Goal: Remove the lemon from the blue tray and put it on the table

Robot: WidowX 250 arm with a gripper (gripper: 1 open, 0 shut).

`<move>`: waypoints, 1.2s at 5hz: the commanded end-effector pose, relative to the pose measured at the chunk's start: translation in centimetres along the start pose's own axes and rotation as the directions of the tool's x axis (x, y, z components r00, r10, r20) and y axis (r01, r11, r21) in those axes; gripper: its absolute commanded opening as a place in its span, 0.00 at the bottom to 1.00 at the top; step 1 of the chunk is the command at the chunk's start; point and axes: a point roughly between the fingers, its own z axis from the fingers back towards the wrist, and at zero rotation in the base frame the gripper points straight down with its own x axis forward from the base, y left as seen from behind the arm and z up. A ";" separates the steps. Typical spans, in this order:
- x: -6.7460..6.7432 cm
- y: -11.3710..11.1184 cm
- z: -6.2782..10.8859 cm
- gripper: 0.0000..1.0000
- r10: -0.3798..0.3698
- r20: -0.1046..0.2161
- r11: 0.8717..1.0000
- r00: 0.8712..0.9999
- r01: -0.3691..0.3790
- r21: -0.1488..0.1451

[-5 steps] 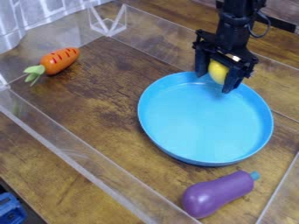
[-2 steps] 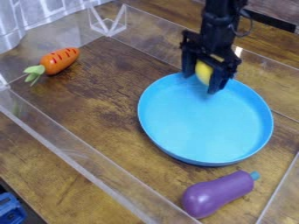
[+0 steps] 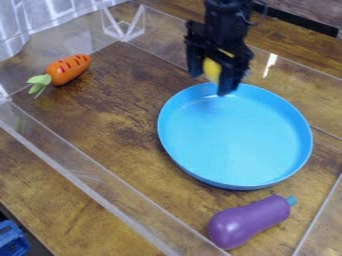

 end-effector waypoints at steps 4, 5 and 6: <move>-10.7 11.5 2.9 0.00 0.139 0.017 0.990 0.990 -0.139 0.036; -12.4 12.5 0.7 0.00 0.180 -0.013 0.983 0.984 -0.179 0.044; -12.8 13.3 -0.4 1.00 0.214 -0.035 0.976 0.976 -0.213 0.047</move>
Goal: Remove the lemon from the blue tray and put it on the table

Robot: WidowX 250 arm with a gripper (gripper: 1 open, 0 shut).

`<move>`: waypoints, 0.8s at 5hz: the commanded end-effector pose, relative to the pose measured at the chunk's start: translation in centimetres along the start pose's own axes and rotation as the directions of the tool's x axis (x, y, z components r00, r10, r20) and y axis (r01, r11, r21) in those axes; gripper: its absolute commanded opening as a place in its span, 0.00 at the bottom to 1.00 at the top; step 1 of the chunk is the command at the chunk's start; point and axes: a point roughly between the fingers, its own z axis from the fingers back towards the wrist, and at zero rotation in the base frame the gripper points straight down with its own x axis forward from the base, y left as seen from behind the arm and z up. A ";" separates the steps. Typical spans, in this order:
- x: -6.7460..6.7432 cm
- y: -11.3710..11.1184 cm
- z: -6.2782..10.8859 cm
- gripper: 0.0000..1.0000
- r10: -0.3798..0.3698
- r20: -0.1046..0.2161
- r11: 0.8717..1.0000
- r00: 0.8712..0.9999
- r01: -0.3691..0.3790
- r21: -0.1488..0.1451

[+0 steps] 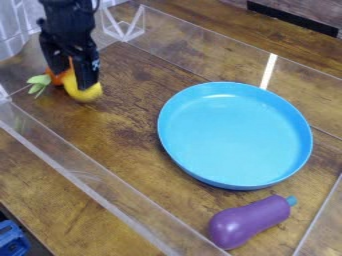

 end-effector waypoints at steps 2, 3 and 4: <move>0.7 2.2 -0.6 0.00 0.009 0.047 1.000 0.999 -0.010 0.018; 1.8 2.2 -0.7 0.00 0.011 0.057 1.000 0.998 -0.012 0.018; 2.6 2.3 -1.1 1.00 0.010 0.060 1.000 0.998 -0.011 0.025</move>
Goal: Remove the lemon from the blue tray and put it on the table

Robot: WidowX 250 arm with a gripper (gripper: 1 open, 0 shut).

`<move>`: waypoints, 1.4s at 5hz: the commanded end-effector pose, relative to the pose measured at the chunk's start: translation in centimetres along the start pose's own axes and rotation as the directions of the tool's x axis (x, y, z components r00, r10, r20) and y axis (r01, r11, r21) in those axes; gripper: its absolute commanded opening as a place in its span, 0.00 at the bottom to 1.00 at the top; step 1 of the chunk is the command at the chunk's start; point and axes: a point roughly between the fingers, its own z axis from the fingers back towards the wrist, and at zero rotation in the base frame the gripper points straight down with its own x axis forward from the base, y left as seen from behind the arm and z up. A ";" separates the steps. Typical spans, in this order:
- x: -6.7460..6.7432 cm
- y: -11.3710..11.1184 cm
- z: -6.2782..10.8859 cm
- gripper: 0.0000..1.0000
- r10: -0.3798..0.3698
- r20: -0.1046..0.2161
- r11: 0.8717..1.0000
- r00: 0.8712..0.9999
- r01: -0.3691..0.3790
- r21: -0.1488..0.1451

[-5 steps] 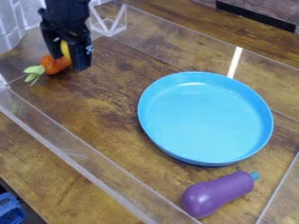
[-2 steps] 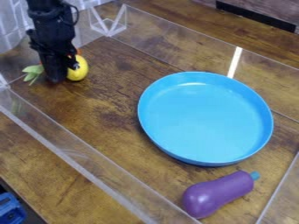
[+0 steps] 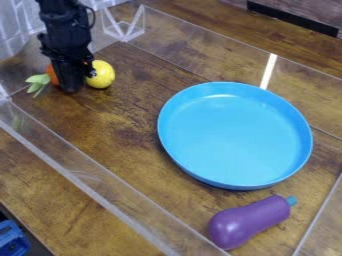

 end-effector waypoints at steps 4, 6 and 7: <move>2.0 3.1 -0.3 1.00 -0.134 0.070 0.991 0.989 0.132 0.035; 2.6 3.8 -0.7 0.00 -0.197 0.068 0.980 0.978 0.196 0.024; 2.7 3.8 -0.9 0.00 -0.254 0.066 0.967 0.965 0.253 0.017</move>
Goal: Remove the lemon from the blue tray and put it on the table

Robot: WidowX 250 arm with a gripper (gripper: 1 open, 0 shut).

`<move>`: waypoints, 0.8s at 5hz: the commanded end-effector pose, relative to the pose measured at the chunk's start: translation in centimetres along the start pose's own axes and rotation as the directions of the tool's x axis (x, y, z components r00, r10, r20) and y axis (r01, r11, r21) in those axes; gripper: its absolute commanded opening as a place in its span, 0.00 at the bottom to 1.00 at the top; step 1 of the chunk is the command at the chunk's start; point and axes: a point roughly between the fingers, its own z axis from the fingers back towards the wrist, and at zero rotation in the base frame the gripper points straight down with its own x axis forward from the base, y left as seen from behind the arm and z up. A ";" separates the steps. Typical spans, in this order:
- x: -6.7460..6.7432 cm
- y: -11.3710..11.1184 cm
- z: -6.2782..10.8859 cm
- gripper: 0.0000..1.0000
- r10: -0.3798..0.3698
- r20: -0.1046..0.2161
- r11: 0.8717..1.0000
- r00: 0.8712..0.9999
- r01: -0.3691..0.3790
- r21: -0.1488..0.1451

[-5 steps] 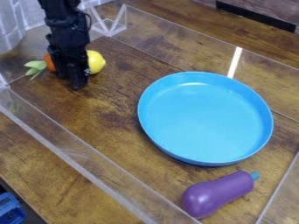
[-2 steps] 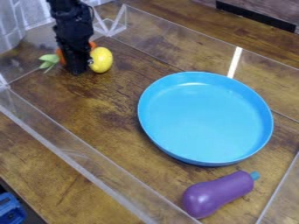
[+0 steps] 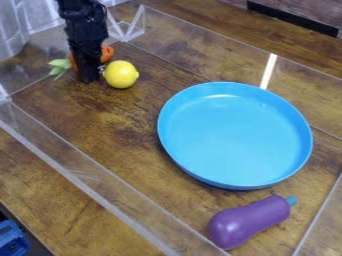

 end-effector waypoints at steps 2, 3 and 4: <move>0.0 0.8 -0.1 0.00 -0.036 0.009 0.999 0.999 0.036 0.007; -0.2 0.4 0.7 0.00 -0.079 0.015 0.997 0.997 0.079 0.003; -0.3 0.1 0.6 0.00 -0.134 0.031 0.991 0.991 0.134 -0.010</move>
